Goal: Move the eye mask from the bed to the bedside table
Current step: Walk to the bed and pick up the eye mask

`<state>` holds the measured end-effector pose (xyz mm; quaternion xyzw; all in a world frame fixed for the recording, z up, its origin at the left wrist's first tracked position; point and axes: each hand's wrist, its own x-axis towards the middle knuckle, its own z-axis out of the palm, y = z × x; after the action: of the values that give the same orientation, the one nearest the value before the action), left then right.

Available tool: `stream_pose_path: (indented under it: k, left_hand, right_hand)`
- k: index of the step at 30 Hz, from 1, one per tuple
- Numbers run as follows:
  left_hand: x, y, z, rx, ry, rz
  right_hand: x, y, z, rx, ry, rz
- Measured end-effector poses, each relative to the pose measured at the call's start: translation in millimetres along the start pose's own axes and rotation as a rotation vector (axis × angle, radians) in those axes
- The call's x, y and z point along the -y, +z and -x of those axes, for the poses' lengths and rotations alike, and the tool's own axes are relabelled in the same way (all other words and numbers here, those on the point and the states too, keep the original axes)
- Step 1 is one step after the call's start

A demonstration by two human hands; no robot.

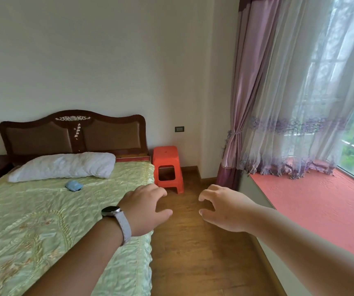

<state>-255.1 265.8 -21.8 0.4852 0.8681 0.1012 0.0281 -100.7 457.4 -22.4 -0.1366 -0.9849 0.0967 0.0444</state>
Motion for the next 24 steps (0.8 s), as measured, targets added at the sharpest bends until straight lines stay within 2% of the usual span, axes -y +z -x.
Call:
stream_pose_path:
  k: [12, 24]
  left_hand:
    - [29, 19, -119, 0.033, -0.132, -0.065]
    - [6, 19, -264, -0.034, -0.299, -0.035]
  right_hand:
    - [-84, 8, -131, 0.034, -0.110, -0.052]
    - [-206, -14, -274, 0.041, -0.293, -0.072]
